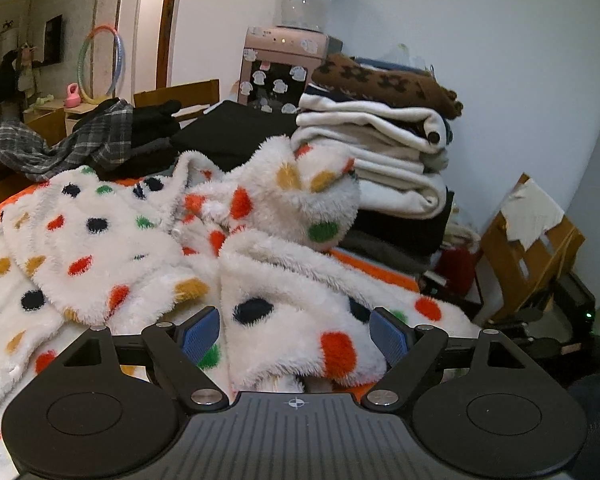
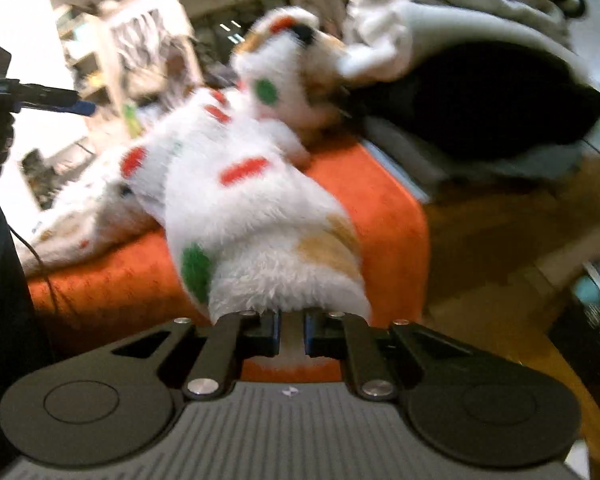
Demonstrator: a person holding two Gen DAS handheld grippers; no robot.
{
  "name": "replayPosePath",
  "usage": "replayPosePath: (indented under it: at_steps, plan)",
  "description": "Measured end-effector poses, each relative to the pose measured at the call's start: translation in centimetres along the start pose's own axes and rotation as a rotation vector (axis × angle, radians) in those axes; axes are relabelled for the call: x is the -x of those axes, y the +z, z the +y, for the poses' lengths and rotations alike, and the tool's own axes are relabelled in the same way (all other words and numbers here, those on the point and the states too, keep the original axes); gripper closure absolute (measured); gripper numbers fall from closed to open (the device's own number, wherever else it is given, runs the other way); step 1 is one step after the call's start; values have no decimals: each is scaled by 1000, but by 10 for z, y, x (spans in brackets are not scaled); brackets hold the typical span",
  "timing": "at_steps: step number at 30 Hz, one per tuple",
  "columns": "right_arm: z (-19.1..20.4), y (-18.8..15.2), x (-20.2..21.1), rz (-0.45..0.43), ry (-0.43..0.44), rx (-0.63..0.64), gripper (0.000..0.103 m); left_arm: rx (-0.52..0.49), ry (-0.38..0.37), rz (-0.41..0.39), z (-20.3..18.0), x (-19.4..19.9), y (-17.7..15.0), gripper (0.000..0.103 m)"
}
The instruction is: Fold clothes
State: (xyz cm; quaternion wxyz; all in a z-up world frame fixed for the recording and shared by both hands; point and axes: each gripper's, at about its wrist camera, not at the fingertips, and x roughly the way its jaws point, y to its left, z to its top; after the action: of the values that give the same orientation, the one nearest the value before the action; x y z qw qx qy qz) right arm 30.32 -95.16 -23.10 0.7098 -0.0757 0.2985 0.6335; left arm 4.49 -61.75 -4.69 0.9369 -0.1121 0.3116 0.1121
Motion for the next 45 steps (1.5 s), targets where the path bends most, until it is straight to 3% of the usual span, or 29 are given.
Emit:
replayPosePath:
  at_steps: [4,6,11,15,19,25,32,37,45]
  plan:
    - [8,18,-15,-88,-4,120,88,-2,26,4,-4,2,1,19]
    - [11,28,-23,-105,-25,188,69,8,40,3,-4,3,0,19]
    - [10,36,-37,-8,3,357,38,37,68,-8,-7,7,-4,19]
    - [12,37,-34,55,28,451,29,66,86,-19,-7,10,-8,19]
    - [14,45,-23,41,54,431,28,83,100,-31,-7,17,-11,19]
    - [20,80,23,-174,69,145,28,105,110,-59,5,34,-19,19]
    - [64,109,73,-387,-10,13,28,124,83,-133,26,69,-38,19]
    - [99,124,104,-539,-80,-114,28,124,41,-191,43,117,-60,19]
    - [177,195,82,-600,-184,-64,28,106,17,-246,83,204,-110,19]
